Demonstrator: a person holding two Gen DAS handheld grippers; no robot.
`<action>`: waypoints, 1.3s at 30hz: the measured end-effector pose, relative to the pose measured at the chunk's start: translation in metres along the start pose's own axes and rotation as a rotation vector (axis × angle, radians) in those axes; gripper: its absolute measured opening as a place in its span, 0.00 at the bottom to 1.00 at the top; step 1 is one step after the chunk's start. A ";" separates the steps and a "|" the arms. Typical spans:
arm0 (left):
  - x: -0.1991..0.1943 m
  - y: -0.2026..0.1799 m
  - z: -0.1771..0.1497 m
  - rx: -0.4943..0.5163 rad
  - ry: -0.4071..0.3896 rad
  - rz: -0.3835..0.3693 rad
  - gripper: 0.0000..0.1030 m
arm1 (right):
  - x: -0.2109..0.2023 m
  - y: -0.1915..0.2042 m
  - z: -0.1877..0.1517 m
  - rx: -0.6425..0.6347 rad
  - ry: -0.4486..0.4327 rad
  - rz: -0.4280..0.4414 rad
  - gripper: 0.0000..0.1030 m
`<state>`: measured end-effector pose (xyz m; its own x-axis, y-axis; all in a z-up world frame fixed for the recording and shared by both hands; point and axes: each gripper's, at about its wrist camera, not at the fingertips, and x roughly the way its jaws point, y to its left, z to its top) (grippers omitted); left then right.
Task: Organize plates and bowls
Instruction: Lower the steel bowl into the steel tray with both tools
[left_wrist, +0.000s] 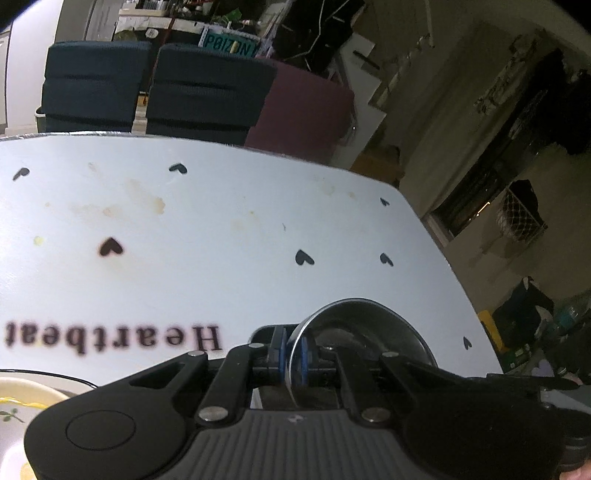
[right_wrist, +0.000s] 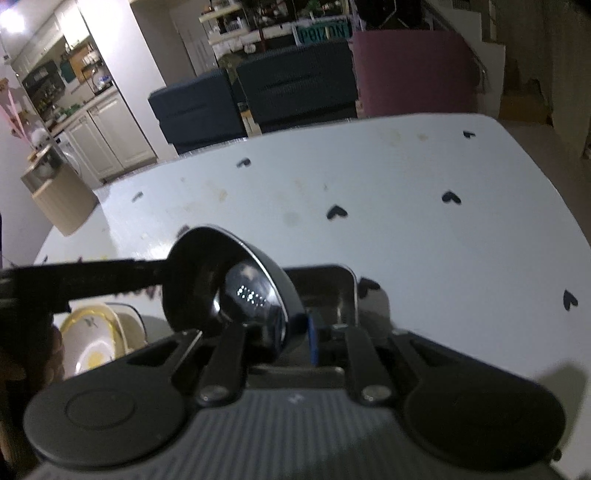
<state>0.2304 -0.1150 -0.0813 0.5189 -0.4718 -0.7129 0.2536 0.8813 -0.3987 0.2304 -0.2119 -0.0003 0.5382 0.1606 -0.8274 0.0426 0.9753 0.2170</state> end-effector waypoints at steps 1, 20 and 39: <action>0.003 -0.001 -0.001 0.004 0.006 0.001 0.08 | 0.003 -0.002 -0.001 0.003 0.009 0.000 0.17; 0.032 0.004 -0.003 0.027 0.057 0.039 0.10 | 0.024 -0.026 -0.015 0.036 0.153 0.013 0.17; 0.044 0.015 -0.003 -0.032 0.046 -0.024 0.22 | 0.044 -0.019 -0.011 0.033 0.196 -0.028 0.15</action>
<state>0.2546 -0.1229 -0.1209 0.4743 -0.4943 -0.7285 0.2393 0.8687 -0.4337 0.2436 -0.2219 -0.0463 0.3626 0.1627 -0.9176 0.0850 0.9748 0.2064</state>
